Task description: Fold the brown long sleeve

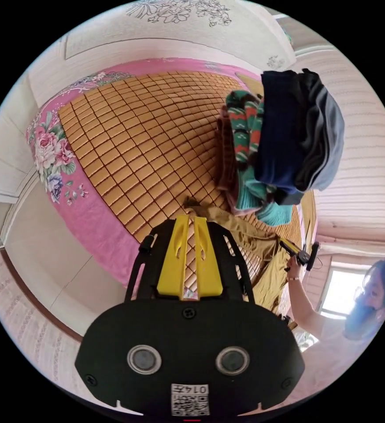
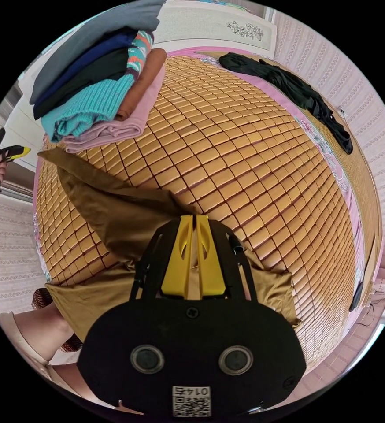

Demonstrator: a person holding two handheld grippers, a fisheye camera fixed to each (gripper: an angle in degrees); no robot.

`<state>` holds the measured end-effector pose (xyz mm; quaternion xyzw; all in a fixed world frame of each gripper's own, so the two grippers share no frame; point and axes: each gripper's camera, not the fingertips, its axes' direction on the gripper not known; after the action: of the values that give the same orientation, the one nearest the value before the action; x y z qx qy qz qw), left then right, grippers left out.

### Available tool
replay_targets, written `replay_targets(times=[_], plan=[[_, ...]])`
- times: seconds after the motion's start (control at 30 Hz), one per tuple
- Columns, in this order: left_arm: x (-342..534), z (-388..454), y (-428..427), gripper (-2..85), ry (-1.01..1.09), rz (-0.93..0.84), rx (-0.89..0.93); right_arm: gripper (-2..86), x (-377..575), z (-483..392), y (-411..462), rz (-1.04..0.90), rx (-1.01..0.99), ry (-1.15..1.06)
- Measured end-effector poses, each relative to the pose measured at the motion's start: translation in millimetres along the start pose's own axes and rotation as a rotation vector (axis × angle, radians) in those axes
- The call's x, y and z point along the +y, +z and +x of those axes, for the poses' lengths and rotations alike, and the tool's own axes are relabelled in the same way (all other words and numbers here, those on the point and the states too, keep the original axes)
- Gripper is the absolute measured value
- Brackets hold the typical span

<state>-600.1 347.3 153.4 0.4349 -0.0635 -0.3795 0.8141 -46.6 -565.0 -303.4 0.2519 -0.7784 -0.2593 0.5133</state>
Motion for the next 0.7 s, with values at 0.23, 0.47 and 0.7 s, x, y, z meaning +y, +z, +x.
replay_targets(times=[0.23,0.47,0.7], plan=[[17.1,29.0,44.9,6.4,0.224,-0.003,-0.195,0.3,-1.3,5.6,4.2,0.021,-0.015,0.045],[-20.0,59.6,82.5,10.6,0.327,0.07,-0.342,0.3,-6.4,1.0,3.9,0.008,0.032,0.031],[-15.8,52.8,102.1,0.0,0.333,-0.006,-0.39,0.3,-12.1,8.4,-1.7,-0.011,0.016,0.03]])
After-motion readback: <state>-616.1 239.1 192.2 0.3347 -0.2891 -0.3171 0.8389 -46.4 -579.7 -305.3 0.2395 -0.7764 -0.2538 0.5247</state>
